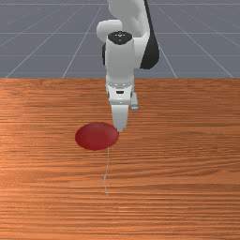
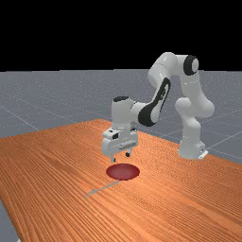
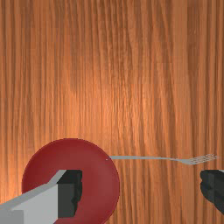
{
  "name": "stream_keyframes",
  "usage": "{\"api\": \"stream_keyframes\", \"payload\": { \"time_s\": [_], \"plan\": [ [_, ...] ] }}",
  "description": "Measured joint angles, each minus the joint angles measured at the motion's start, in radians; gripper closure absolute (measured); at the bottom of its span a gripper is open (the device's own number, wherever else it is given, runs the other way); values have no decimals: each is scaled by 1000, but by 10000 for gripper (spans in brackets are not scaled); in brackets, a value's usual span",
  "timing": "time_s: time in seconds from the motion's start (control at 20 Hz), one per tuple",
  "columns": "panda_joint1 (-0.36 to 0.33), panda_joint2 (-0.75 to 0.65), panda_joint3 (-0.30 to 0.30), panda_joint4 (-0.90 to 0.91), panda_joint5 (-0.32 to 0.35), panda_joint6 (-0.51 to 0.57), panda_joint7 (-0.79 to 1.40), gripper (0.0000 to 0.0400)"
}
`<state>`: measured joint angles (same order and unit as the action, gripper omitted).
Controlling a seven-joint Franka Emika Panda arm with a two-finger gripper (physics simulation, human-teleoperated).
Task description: Put the fork on the plate
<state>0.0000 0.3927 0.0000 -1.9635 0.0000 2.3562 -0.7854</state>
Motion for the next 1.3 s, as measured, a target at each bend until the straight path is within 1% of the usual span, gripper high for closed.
{"api": "stream_keyframes", "payload": {
  "time_s": [0.05, 0.1, 0.15, 0.2, 0.25, 0.3, 0.35, 0.4, 0.45, 0.5, 0.55, 0.65, 0.7, 0.85, 1.15, 1.2, 1.25, 1.3],
  "plan": [
    [0, 0, 0, 0, 0, 0, 0, 151],
    [0, 0, 0, 0, 0, 0, 0, 242],
    [2, 1, -3, 2, 4, -4, 19, 147],
    [2, 1, -5, 3, 7, -7, 31, 89],
    [2, 2, -7, 4, 9, -8, 38, 54],
    [2, 2, -8, 4, 10, -9, 42, 33],
    [14, 4, -41, 11, 28, -47, 182, 176],
    [15, 12, -78, 26, 50, -87, 326, 263],
    [16, 22, -112, 44, 77, -126, 479, 316],
    [21, 33, -141, 64, 108, -163, 640, 349],
    [29, 44, -166, 82, 144, -196, 804, 369],
    [45, 62, -205, 109, 223, -246, 1106, 388],
    [47, 66, -214, 114, 250, -258, 1187, 393],
    [47, 71, -223, 120, 287, -272, 1282, 398],
    [49, 61, -224, 122, 299, -285, 1308, 400],
    [48, 61, -224, 122, 302, -282, 1308, 243],
    [48, 64, -224, 128, 303, -279, 1310, 148],
    [47, 75, -223, 136, 304, -276, 1311, 90]
  ]
}}
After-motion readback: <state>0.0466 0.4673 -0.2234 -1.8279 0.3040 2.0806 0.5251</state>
